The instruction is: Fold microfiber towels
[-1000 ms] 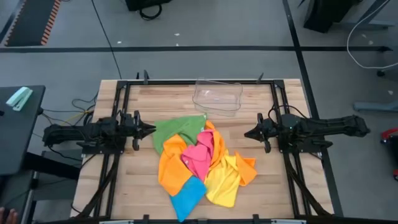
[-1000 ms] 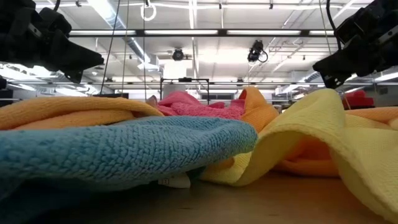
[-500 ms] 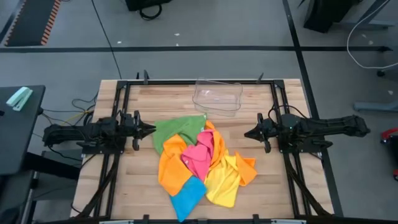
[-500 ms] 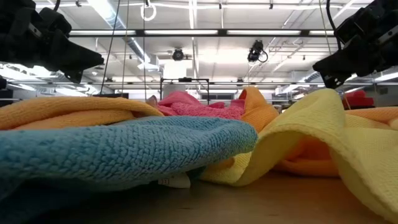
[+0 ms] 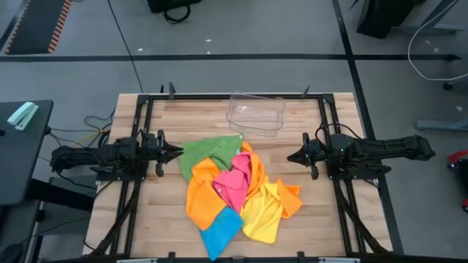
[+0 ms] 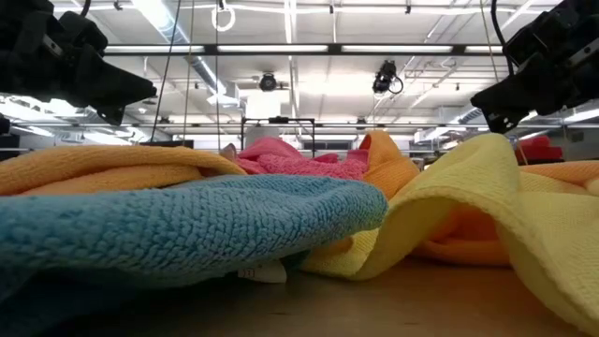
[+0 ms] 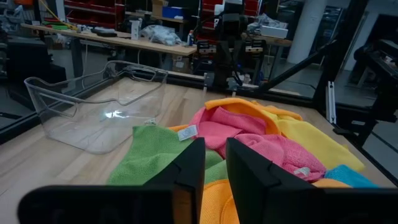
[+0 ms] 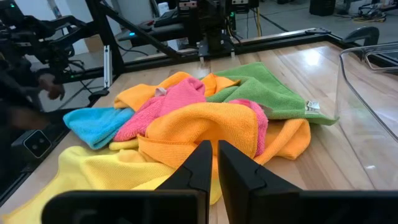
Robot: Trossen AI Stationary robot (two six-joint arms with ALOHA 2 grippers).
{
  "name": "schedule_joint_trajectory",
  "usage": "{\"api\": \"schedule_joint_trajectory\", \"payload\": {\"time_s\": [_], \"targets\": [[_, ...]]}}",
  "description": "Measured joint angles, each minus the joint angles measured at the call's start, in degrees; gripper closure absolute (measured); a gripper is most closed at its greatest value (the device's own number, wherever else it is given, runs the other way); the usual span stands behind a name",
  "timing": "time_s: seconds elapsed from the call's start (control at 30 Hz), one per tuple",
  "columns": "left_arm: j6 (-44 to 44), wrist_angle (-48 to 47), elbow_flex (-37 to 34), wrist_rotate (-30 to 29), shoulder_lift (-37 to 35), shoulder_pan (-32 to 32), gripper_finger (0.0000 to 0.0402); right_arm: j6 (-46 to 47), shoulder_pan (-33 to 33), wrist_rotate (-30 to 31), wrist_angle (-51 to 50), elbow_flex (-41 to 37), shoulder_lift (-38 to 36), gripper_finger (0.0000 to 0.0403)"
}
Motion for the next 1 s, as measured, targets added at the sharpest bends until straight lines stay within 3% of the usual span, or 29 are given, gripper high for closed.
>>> {"api": "schedule_joint_trajectory", "payload": {"time_s": [0.7,0.9,1.0], "targets": [[0.00,0.02,-0.02,0.00,0.01,0.00,0.0335,0.00,0.02,0.00,-0.02,0.00,0.00,0.0368],[0.02,0.00,0.00,-0.01,0.01,0.00,0.0329,-7.49,-0.01,1.81,0.29,0.00,0.02,0.0368],[0.00,0.02,0.00,0.00,0.00,0.00,0.0326,-2.49,0.00,1.89,0.67,0.00,-0.01,0.0368]]}}
